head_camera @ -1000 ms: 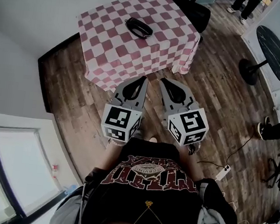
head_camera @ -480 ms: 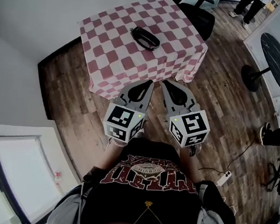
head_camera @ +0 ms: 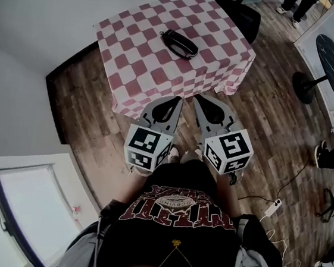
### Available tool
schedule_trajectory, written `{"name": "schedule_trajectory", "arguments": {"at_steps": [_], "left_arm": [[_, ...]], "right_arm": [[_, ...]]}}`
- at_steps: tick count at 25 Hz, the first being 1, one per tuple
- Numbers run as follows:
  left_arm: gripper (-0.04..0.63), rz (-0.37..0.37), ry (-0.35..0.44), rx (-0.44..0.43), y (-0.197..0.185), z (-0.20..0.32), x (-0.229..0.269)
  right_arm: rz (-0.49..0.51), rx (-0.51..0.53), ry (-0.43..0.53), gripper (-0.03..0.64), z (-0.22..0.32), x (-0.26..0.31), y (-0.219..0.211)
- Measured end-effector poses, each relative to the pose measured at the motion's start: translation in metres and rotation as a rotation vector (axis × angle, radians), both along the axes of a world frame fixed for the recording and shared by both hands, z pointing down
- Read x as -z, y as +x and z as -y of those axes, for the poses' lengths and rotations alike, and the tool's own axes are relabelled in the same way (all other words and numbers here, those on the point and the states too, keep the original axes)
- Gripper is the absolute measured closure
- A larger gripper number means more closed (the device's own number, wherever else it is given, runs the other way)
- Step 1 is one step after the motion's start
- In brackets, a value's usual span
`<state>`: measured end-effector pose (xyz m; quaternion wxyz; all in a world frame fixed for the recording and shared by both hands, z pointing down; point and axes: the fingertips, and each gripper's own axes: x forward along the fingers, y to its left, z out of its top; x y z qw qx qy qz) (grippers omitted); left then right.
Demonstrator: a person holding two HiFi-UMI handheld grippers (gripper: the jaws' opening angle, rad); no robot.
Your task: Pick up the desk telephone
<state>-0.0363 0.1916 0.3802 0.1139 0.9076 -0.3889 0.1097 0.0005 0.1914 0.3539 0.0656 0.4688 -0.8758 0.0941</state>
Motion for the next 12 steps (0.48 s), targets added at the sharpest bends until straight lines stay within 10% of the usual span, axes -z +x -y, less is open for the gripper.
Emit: {"name": "schedule_trajectory", "arguments": {"at_steps": [12], "left_arm": [[0.595, -0.013, -0.006, 0.066, -0.007, 0.042, -0.005]], "right_arm": [[-0.023, 0.059, -0.021, 0.597, 0.044, -0.007, -0.006]]}}
